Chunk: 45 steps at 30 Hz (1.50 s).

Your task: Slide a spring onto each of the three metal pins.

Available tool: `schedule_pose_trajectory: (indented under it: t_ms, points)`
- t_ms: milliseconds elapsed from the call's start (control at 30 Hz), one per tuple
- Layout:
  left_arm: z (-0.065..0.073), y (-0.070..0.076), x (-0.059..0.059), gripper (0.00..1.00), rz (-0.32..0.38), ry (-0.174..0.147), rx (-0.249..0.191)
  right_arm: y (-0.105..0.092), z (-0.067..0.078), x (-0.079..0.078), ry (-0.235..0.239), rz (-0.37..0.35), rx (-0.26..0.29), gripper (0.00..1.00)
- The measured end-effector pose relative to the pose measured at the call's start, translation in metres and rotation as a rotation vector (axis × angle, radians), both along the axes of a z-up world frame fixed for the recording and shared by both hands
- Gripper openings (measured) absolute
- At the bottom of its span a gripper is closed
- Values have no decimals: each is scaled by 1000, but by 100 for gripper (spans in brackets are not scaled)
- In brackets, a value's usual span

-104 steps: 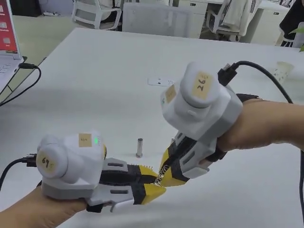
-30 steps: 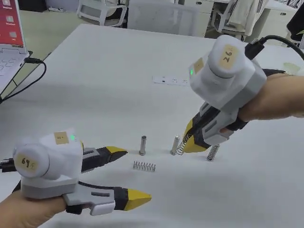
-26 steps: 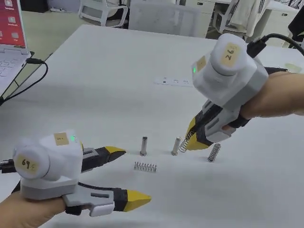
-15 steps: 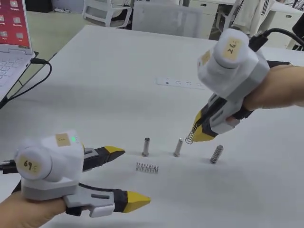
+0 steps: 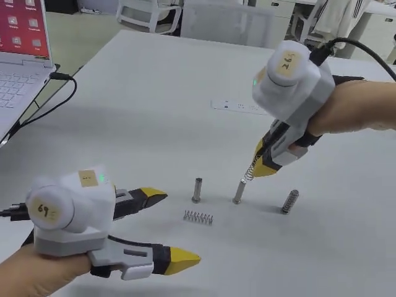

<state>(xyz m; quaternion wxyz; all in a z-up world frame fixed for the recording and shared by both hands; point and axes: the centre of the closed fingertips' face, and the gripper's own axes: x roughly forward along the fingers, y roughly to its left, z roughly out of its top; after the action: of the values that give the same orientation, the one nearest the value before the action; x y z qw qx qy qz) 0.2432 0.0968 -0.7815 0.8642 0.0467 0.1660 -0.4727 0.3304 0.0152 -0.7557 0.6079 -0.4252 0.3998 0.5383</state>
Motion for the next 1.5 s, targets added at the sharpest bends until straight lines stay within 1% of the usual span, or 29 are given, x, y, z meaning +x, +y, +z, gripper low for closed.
schedule_pose_trajectory:
  t_ms: [67, 233, 367, 433, 733, 1033, 1100, 1500]
  points:
    - [0, 0, 0, 69, 1, 0, 0, 0, -4, 3, -2, 1, -14, 8]
    - [1, 2, 0, 69, 9, -1, -2, 0, -10, 7, 9, -4, -24, 8]
    - [0, 4, 0, 69, 12, 1, -2, -2, -16, 10, 9, -4, -43, 8]
    - [0, 4, 0, 69, 12, 3, -2, -2, -17, 10, 21, -10, -39, 8]
    - [-1, 4, 1, 68, 14, 5, -7, -3, -22, 11, 27, -13, -53, 8]
    - [-1, 5, 1, 68, 19, 7, -4, -2, -26, 12, 35, -14, -55, 8]
    - [-1, 6, 1, 68, 20, 7, -3, -1, -29, 15, 38, -14, -58, 8]
    - [-1, 7, 2, 67, 24, 9, -5, -1, -46, 14, 53, -9, -97, 8]
